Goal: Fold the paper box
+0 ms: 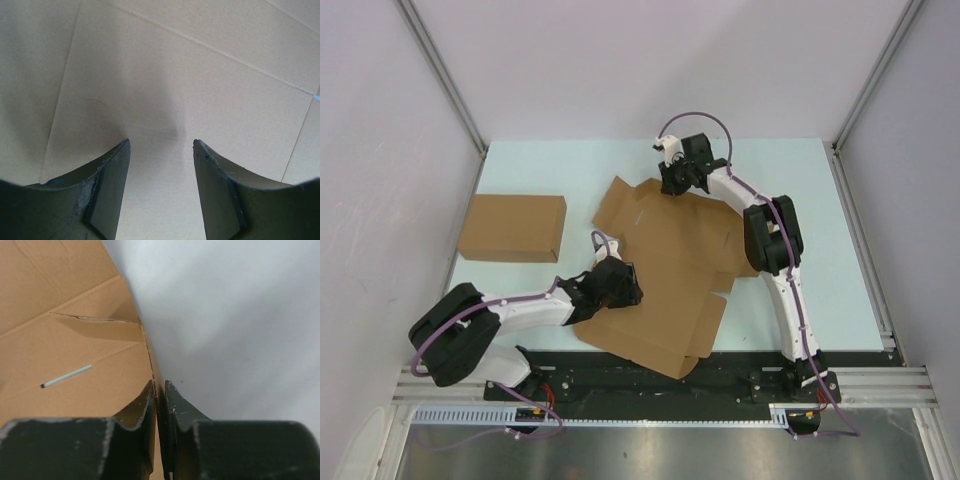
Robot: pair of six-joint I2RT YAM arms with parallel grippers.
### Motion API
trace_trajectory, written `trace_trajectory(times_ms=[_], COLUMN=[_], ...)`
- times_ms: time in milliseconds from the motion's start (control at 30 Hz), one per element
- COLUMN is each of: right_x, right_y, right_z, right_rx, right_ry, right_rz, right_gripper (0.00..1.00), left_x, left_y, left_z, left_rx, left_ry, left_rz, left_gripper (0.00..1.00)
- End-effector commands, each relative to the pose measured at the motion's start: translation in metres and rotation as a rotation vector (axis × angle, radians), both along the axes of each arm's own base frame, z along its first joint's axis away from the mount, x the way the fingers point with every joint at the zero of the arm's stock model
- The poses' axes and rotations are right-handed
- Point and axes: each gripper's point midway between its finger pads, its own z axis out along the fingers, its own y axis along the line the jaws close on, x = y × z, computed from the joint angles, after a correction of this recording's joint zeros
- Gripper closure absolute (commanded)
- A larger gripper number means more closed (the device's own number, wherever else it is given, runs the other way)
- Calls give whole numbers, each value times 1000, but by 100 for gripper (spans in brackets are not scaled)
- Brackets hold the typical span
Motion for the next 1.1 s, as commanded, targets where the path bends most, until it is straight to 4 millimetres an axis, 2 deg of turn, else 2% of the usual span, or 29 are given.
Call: trace_trajectory(times_ms=[0, 33, 100, 133, 167, 200, 233, 267, 300, 333, 400, 433, 467, 500, 533, 567, 667, 700, 733, 867, 933, 967, 1000, 1033, 1067], right_x=[-1, -1, 2, -1, 2, -1, -6, -8, -14, -21, -29, -38, -44, -50, -60, -65, -84, -90, -95, -118, -128, -134, -139, -143, -147], right_y=[5, 3, -6, -10, -19, -20, -24, -29, -25, -28, -37, -31, -39, -43, -37, -46, -48, -50, -52, -55, -52, -54, -53, -54, -57], right_z=[51, 55, 79, 79, 102, 113, 113, 137, 143, 141, 170, 178, 173, 187, 188, 185, 195, 191, 199, 202, 197, 205, 203, 197, 202], right_rx=[-91, -111, -150, -174, -189, -196, -215, -219, -229, -258, -311, -324, -374, -396, -417, -464, -543, -565, -569, -578, -543, -518, -505, -502, -490], right_ry=[-151, -170, -248, -260, -321, -348, -355, -408, -432, -443, -539, -573, -591, -629, -649, -671, -722, -721, -734, -714, -682, -684, -675, -657, -662], right_rz=[-102, -121, -193, -211, -258, -274, -283, -301, -301, -303, -351, -351, -385, -389, -382, -418, -423, -413, -411, -381, -328, -322, -305, -283, -285], right_gripper=[93, 95, 98, 98, 99, 99, 100, 100, 100, 100, 99, 98, 98, 98, 98, 97, 98, 98, 98, 99, 99, 99, 99, 99, 99], left_x=[-35, -29, -28, -20, -20, -17, -11, -10, -8, -2, 1, 3, 6, 7, 8, 12, 17, 21, 25, 46, 62, 68, 78, 86, 91], left_y=[30, 23, 19, 13, 13, 12, 7, 7, 7, 7, 9, 10, 13, 15, 18, 22, 24, 29, 32, 52, 71, 78, 93, 99, 104], left_z=[-29, -14, 2, 24, 33, 44, 70, 80, 91, 119, 141, 164, 173, 181, 194, 200, 208, 211, 217, 232, 240, 243, 241, 246, 246], left_rx=[161, 138, 143, 108, 104, 91, 46, 39, 25, -15, -35, -70, -75, -81, -98, -102, -98, -86, -83, -91, -115, -129, -116, -131, -138], left_ry=[121, 81, 43, -9, -22, -46, -99, -118, -145, -207, -260, -308, -336, -359, -389, -413, -443, -453, -462, -498, -518, -524, -532, -557, -565], left_rz=[-24, -29, -48, -43, -45, -47, -40, -43, -44, -29, -27, -17, -4, 3, 17, 43, 63, 87, 109, 210, 290, 323, 381, 418, 438], left_gripper=[39, 39, 39, 38, 38, 37, 37, 37, 36, 36, 35, 34, 34, 33, 32, 31, 30, 30, 30, 29, 28, 28, 28, 28, 27])
